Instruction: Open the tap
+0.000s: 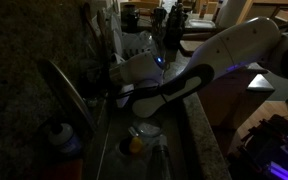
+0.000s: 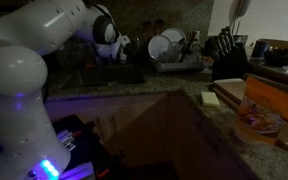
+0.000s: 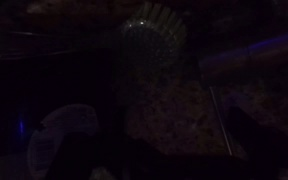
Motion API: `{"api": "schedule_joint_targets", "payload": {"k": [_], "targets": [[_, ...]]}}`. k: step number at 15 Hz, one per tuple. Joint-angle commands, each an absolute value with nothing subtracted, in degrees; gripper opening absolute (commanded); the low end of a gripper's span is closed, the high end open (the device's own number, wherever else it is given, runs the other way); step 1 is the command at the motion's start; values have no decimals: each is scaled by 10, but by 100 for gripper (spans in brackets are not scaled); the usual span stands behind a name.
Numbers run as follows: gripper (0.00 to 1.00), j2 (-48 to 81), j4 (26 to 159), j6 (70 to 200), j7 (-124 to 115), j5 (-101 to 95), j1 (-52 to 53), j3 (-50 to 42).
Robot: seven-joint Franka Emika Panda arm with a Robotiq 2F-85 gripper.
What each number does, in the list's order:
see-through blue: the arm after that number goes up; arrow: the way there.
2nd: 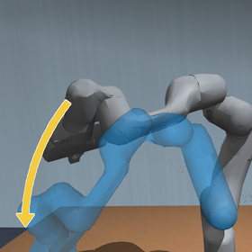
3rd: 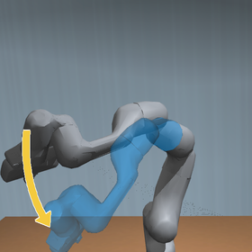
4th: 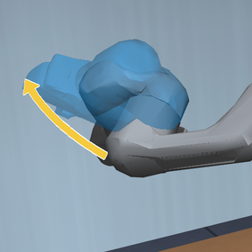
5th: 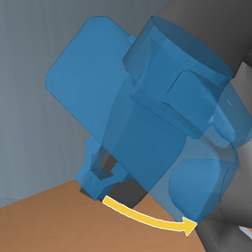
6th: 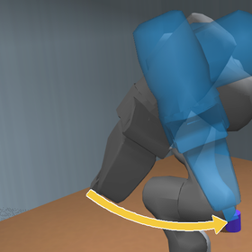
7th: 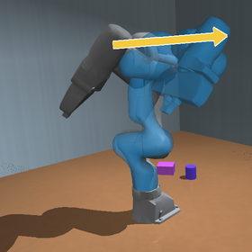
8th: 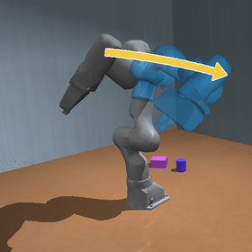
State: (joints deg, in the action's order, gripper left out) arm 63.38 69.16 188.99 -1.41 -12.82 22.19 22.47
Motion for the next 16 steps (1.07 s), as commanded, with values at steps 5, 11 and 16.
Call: {"api": "schedule_joint_targets", "payload": {"k": [5,11,16], "targets": [[100,697,613,1835,15,-163,197,308],[100,705,556,1854,63,-149,259,193],[100,712,519,1892,23,-144,325,58]]}}
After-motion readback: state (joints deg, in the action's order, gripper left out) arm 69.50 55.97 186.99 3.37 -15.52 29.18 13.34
